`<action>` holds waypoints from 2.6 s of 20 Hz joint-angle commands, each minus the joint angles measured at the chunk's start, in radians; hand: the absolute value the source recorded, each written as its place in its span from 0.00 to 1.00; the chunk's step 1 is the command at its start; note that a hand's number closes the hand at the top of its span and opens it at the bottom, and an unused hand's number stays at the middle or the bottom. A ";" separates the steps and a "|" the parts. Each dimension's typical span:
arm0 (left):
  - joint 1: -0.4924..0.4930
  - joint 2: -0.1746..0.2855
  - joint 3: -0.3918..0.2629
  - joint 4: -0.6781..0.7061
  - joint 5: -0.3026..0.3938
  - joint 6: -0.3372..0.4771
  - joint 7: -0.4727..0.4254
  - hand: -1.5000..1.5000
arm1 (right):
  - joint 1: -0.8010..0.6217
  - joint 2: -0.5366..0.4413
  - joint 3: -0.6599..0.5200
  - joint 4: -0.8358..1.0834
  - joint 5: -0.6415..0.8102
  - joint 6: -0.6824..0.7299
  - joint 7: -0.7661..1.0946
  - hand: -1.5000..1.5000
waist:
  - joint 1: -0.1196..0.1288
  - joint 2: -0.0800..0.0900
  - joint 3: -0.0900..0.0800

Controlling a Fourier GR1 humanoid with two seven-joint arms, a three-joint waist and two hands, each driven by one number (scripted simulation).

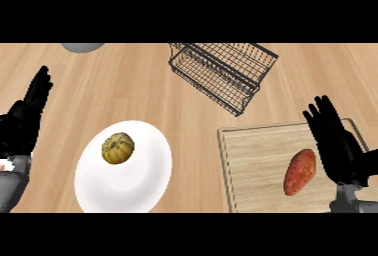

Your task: Pick the sweet potato from the tray and place it in the tiered basket

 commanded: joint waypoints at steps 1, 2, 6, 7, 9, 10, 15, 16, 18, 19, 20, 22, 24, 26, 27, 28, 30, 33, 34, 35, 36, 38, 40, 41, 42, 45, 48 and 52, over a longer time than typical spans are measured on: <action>0.036 -0.049 -0.006 0.046 0.036 -0.057 -0.073 0.50 | -0.060 0.008 -0.032 0.045 0.056 -0.120 0.047 0.00 | 0.006 -0.031 0.028; 0.023 -0.114 -0.050 0.033 0.030 -0.026 -0.053 0.50 | -0.070 0.002 -0.063 0.084 0.091 -0.173 0.027 0.00 | 0.002 -0.029 0.028; 0.050 -0.212 -0.143 0.004 0.106 -0.132 -0.095 0.50 | -0.129 0.032 -0.143 0.134 0.235 -0.507 0.064 0.00 | 0.006 -0.020 0.021; 0.047 -0.223 -0.143 0.000 0.117 -0.124 -0.068 0.50 | -0.023 -0.112 -0.108 0.200 0.370 -0.496 0.115 0.00 | -0.011 -0.002 0.008; 0.059 -0.280 -0.188 0.059 0.117 -0.149 -0.111 0.50 | -0.138 0.132 -0.102 0.198 0.327 -0.679 0.077 0.00 | 0.007 -0.020 0.025; 0.073 -0.267 -0.190 0.035 0.122 -0.163 -0.096 0.50 | -0.182 0.194 -0.104 0.206 0.346 -0.748 0.007 0.00 | 0.023 -0.025 0.028; 0.087 -0.292 -0.180 0.094 0.119 -0.191 -0.158 0.50 | -0.266 0.075 0.010 0.227 0.599 -0.861 0.127 0.00 | 0.007 -0.035 0.026; 0.048 -0.268 -0.132 0.093 0.146 -0.204 -0.136 0.50 | -0.214 0.044 0.051 0.199 0.637 -0.827 0.185 0.00 | -0.001 -0.037 0.026; 0.065 -0.274 -0.153 0.088 0.133 -0.198 -0.129 0.50 | -0.221 -0.012 0.113 0.183 0.750 -0.820 0.374 0.00 | -0.007 -0.042 0.022; 0.079 -0.263 -0.156 0.074 0.134 -0.199 -0.119 0.50 | -0.240 -0.043 0.116 0.187 0.774 -0.785 0.454 0.00 | -0.007 -0.047 0.019; 0.099 -0.251 -0.151 0.064 0.137 -0.207 -0.132 0.50 | -0.222 -0.096 0.120 0.232 0.793 -0.713 0.485 0.00 | 0.000 -0.046 0.019; 0.100 -0.256 -0.143 0.079 0.141 -0.201 -0.139 0.50 | -0.178 -0.155 0.152 0.266 0.822 -0.602 0.567 0.00 | -0.012 -0.047 0.013; 0.104 -0.261 -0.163 0.086 0.125 -0.204 -0.143 0.50 | -0.194 -0.201 0.191 0.276 0.828 -0.473 0.673 0.00 | -0.008 -0.046 0.009; 0.077 -0.266 -0.148 0.091 0.127 -0.190 -0.137 0.50 | -0.203 -0.239 0.244 0.264 0.833 -0.344 0.766 0.00 | -0.013 -0.047 0.008; 0.092 -0.270 -0.162 0.078 0.125 -0.194 -0.134 0.50 | -0.203 -0.250 0.266 0.278 0.840 -0.289 0.827 0.00 | 0.002 -0.047 0.010; 0.089 -0.262 -0.152 0.087 0.132 -0.204 -0.140 0.50 | -0.228 -0.281 0.276 0.268 0.838 -0.222 0.878 0.00 | 0.005 -0.046 0.008; 0.081 -0.261 -0.153 0.097 0.128 -0.205 -0.135 0.50 | -0.254 -0.284 0.331 0.218 0.833 -0.107 0.995 0.00 | -0.002 -0.049 0.011; 0.076 -0.274 -0.153 0.105 0.123 -0.193 -0.134 0.50 | -0.342 -0.294 0.358 0.116 0.789 0.052 1.182 0.00 | -0.009 -0.053 0.016; 0.099 -0.293 -0.170 0.107 0.127 -0.202 -0.149 0.50 | -0.390 -0.290 0.352 0.092 0.768 0.096 1.249 0.00 | 0.000 -0.051 0.017; 0.090 -0.291 -0.162 0.136 0.114 -0.196 -0.170 0.50 | -0.414 -0.290 0.351 0.076 0.751 0.132 1.303 0.00 | -0.007 -0.047 0.019; 0.095 -0.276 -0.140 0.135 0.133 -0.211 -0.177 0.50 | -0.414 -0.290 0.356 0.031 0.741 0.150 1.353 0.00 | -0.015 -0.051 0.019; 0.119 -0.280 -0.159 0.099 0.128 -0.211 -0.165 0.50 | -0.424 -0.287 0.353 -0.002 0.722 0.185 1.409 0.00 | -0.012 -0.053 0.021; 0.100 -0.279 -0.137 0.143 0.133 -0.219 -0.185 0.50 | -0.435 -0.280 0.343 0.012 0.725 0.191 1.411 0.00 | -0.021 -0.047 0.021; 0.114 -0.269 -0.135 0.112 0.135 -0.216 -0.170 0.50 | -0.402 -0.281 0.351 -0.016 0.732 0.187 1.412 0.00 | -0.024 -0.052 0.022; 0.116 -0.273 -0.138 0.130 0.130 -0.219 -0.188 0.50 | -0.456 -0.274 0.336 0.038 0.747 0.190 1.412 0.00 | -0.011 -0.047 0.020; 0.110 -0.277 -0.142 0.099 0.127 -0.210 -0.166 0.50 | -0.441 -0.322 0.298 0.044 0.809 0.176 1.413 0.00 | -0.021 -0.049 0.022; 0.087 -0.281 -0.133 0.105 0.120 -0.196 -0.159 0.50 | -0.389 -0.288 0.327 0.093 0.813 0.219 1.413 0.00 | -0.024 -0.046 0.021; 0.117 -0.288 -0.152 0.107 0.110 -0.202 -0.165 0.50 | -0.342 -0.229 0.314 0.129 0.832 0.206 1.413 0.00 | -0.018 -0.044 0.023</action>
